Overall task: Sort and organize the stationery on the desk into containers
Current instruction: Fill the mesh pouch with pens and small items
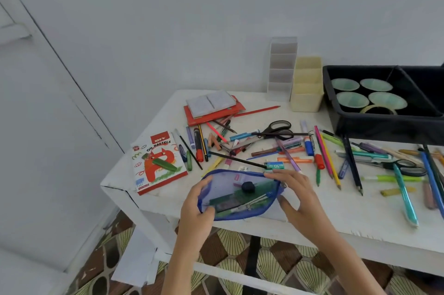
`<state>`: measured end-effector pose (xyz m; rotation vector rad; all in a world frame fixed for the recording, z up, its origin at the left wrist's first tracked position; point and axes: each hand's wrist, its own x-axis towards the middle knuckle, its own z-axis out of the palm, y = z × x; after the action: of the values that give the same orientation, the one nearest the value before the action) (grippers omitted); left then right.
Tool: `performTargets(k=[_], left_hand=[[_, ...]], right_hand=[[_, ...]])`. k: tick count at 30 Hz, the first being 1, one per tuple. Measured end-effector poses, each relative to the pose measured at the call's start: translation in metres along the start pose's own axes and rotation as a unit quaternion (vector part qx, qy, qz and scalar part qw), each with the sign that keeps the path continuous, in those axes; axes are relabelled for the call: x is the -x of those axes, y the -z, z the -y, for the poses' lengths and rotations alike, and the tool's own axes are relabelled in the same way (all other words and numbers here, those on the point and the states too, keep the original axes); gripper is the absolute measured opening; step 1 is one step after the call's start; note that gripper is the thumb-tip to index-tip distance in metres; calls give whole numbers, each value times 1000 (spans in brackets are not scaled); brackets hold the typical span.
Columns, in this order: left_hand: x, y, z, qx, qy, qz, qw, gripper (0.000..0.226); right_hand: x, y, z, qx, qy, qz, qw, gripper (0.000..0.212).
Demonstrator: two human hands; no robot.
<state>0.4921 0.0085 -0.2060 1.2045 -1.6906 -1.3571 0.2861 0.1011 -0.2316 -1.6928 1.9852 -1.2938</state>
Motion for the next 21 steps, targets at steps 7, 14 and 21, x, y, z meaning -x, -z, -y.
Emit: performTargets(k=[7,14,21], left_hand=[[-11,29,12,26,-51,113,992,64],[-17,34,19,0,-95,1,995,39],[-30,88,19,50,-95,-151,983,15]], right_hand=[[-16,-14,1,-42,-62,-88,993,52],[-29,-24,9,-114,-160,-162,967,26],[-75,-63,50,-147,-118,-112,976,23]])
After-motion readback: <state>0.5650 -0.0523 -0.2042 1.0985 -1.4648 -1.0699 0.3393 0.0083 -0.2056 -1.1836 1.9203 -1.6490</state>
